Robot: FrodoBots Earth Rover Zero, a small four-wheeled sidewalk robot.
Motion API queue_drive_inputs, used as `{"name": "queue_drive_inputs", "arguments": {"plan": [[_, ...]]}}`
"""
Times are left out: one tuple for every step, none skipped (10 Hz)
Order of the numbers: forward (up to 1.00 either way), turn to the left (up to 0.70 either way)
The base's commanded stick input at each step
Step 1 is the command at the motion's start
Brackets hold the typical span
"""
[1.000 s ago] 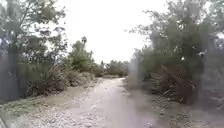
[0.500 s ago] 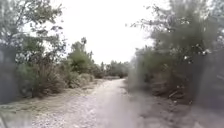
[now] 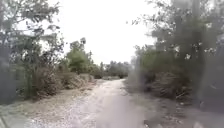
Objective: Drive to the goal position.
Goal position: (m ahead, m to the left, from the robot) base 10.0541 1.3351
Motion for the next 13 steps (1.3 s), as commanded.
{"name": "queue_drive_inputs", "arguments": {"plan": [[0.45,0.0],[0.45,0.0],[0.45,0.0],[0.45,0.0],[0.45,0.0],[0.45,0.0],[0.45,0.0],[0.45,0.0],[0.45,0.0],[0.45,0.0],[0.45,0.0],[0.45,0.0],[0.45,0.0]]}}
